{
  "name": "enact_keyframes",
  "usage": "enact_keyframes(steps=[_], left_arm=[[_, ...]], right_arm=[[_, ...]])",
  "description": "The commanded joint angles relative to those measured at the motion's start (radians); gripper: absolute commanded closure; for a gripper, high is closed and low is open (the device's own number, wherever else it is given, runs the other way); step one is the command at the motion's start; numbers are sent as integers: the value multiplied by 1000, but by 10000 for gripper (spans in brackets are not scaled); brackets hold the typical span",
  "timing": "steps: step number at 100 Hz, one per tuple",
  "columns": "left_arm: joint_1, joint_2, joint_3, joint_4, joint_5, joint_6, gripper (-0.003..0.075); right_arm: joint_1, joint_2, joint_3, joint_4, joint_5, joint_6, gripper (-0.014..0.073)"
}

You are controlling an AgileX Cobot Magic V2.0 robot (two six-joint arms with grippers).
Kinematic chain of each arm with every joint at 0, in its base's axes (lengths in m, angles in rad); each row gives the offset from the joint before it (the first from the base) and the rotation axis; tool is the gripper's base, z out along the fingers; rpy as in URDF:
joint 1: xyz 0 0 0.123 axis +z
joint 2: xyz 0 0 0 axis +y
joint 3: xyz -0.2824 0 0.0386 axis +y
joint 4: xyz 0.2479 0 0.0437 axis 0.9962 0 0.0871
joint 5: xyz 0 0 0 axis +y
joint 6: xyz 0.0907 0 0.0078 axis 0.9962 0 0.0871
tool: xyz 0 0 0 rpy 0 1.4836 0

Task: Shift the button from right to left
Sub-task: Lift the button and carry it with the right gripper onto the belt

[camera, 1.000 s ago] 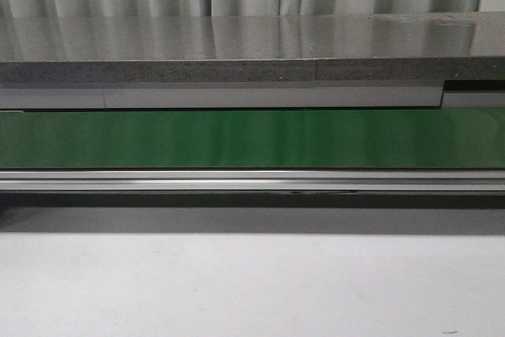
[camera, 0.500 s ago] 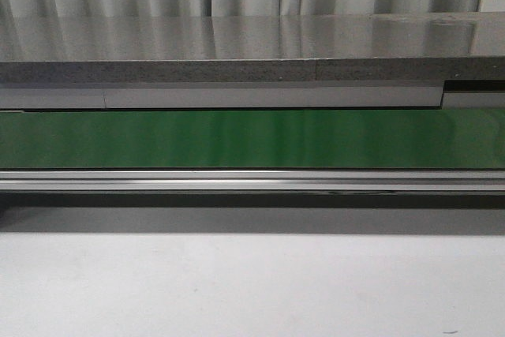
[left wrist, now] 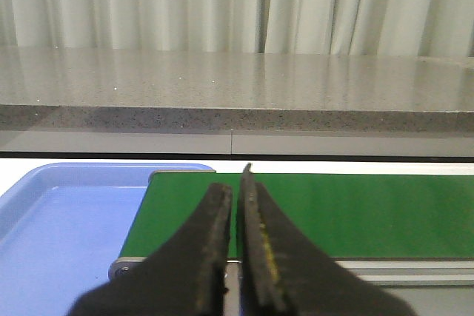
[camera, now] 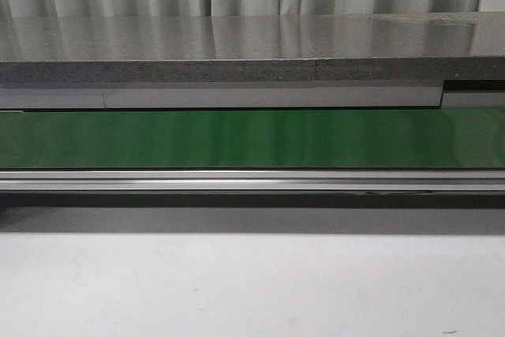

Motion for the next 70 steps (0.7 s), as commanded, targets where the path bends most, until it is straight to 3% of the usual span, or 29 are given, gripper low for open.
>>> enact_keyframes(steps=[1, 30, 70], left_arm=[[2, -34, 39, -2, -74, -8, 715], [2, -34, 39, -2, -74, -8, 715], [2, -34, 39, -2, -74, -8, 715]], right_arm=[[-7, -101, -53, 27, -11, -9, 441], [29, -236, -100, 207, 117, -9, 441], [234, -255, -81, 215, 158, -9, 441]])
